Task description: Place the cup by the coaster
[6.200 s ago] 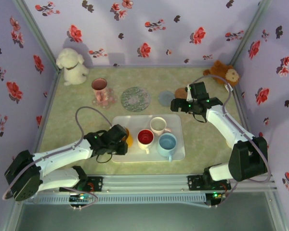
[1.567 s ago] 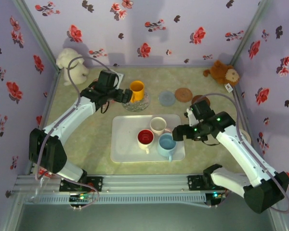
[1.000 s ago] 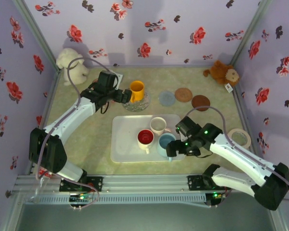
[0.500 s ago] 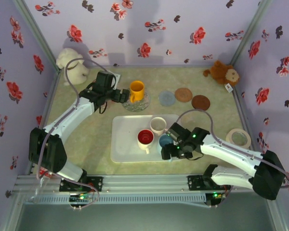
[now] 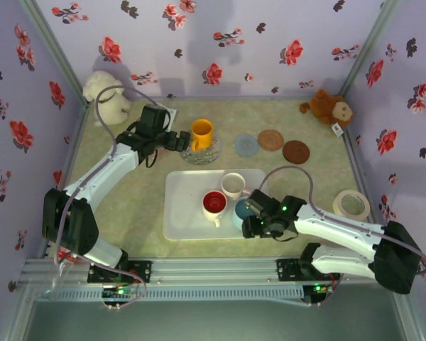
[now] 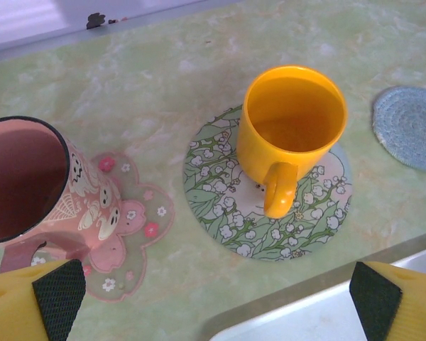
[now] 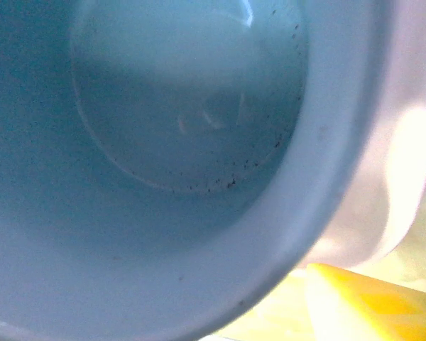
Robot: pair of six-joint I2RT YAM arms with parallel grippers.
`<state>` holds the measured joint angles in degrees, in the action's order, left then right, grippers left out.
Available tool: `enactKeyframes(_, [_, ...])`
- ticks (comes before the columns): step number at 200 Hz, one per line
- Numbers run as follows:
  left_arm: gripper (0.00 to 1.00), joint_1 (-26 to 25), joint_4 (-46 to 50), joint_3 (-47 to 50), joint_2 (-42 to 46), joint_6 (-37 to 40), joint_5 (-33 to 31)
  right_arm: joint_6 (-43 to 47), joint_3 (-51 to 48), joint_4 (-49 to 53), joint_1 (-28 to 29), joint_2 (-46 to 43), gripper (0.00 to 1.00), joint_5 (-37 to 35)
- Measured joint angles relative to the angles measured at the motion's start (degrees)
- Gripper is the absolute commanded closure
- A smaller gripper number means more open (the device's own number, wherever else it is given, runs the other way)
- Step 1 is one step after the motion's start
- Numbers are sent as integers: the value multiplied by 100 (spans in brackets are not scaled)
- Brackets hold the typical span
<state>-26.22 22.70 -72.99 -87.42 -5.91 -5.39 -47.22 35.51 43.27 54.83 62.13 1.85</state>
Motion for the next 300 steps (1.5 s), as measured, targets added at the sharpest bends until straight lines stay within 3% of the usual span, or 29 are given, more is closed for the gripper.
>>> enactKeyframes(59, [1, 0, 0, 0, 0, 0, 0, -55, -181, -127, 0, -568, 45, -566])
enactKeyframes(139, [1, 4, 2, 0, -79, 0, 0, 356, -13, -151, 0, 575, 53, -402])
enactKeyframes(165, [1, 15, 2, 0, -79, 0, 0, 411, -13, -149, 0, 538, 63, -428])
enactKeyframes(300, [1, 26, 2, 0, -125, 0, 0, 555, -13, -68, -2, 111, 85, -667])
